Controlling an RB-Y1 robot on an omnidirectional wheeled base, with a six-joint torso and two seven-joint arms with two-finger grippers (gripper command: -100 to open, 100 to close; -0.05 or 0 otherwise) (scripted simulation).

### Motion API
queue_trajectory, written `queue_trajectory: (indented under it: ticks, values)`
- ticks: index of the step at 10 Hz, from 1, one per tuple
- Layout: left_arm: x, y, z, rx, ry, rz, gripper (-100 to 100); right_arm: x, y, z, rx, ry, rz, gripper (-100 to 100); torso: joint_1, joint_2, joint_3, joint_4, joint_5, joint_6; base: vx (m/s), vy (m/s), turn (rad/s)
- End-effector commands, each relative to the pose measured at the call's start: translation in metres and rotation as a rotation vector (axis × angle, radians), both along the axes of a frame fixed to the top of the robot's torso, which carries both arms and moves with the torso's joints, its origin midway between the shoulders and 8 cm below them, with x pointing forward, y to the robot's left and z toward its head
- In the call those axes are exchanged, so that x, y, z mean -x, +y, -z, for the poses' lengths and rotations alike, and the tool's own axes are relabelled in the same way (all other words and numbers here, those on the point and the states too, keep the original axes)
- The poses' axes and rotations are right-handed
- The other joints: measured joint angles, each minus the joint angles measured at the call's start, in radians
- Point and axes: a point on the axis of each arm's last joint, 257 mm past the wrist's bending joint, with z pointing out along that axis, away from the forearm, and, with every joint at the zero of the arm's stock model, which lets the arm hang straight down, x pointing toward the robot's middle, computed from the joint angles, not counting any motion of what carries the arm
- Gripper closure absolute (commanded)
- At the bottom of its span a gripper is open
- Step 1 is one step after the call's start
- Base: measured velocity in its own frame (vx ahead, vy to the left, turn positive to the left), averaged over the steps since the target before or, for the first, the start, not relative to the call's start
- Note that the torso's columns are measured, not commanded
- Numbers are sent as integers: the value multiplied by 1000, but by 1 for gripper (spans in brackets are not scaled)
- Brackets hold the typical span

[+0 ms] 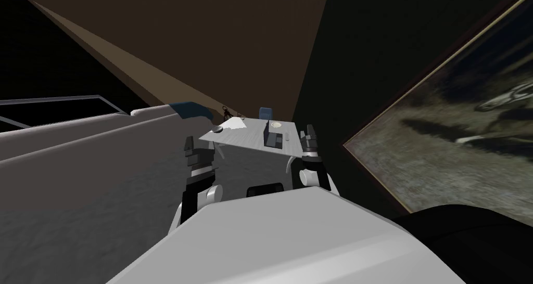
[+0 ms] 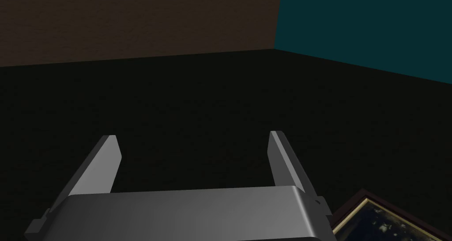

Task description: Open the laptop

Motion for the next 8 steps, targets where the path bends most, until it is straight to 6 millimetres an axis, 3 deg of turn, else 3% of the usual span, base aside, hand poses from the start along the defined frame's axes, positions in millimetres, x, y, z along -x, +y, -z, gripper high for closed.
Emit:
queue_trajectory:
  ticks: [1,8]
  values:
    - [0,0,0,0,0,0,0,0,0,0,0,0,0,0,0,40,-82,41,0,0,0,0,0]
    - [0,0,0,0,0,0,0,0,0,0,0,0,0,0,0,544,-1087,544,0,0,0,0,0]
